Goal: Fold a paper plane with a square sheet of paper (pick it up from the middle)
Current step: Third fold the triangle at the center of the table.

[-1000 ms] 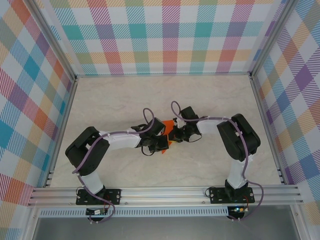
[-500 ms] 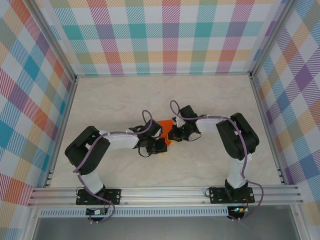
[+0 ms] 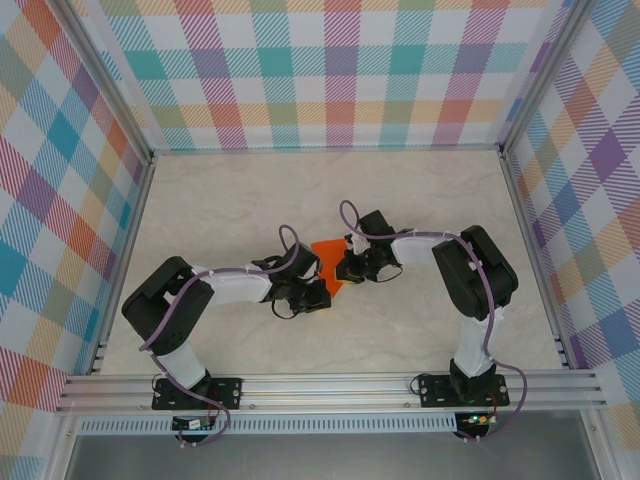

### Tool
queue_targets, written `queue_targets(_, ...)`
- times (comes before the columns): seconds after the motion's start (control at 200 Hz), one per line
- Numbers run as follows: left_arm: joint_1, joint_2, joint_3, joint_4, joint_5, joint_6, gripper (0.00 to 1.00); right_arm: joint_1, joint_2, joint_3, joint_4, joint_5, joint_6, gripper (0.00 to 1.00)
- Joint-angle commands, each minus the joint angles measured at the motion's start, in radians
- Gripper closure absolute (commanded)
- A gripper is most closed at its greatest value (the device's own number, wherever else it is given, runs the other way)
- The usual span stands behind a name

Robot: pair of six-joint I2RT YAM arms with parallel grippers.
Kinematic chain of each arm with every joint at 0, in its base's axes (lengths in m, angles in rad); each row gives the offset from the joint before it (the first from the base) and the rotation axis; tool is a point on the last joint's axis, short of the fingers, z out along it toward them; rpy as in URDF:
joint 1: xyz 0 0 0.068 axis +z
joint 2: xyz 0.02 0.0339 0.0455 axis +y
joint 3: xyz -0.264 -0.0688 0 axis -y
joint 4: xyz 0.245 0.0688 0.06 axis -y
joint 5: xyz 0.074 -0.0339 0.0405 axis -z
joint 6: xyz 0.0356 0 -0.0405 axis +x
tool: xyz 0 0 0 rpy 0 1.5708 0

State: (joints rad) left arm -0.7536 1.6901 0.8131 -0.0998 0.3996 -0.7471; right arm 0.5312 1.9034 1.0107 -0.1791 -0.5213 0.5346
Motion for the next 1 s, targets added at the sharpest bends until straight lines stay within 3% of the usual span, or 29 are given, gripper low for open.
queue_targets(0.0, 0.004, -0.035, 0.044, -0.018, -0.020, -0.011, 0.91, -0.002, 0.055, -0.006, -0.063, 0.091, -0.019, 1.00)
queue_targets(0.285, 0.008, 0.057, 0.146, -0.041, -0.107, 0.009, 0.92, -0.002, 0.061, -0.012, -0.063, 0.087, -0.015, 1.00)
queue_targets(0.545, 0.007, 0.126, 0.121, -0.031, -0.083, 0.012, 0.97, -0.002, 0.066, -0.011, -0.071, 0.092, -0.016, 1.00)
queue_targets(0.995, -0.030, 0.001, -0.026, -0.170, -0.062, 0.058, 1.00, -0.002, 0.088, -0.003, -0.128, 0.164, 0.011, 1.00)
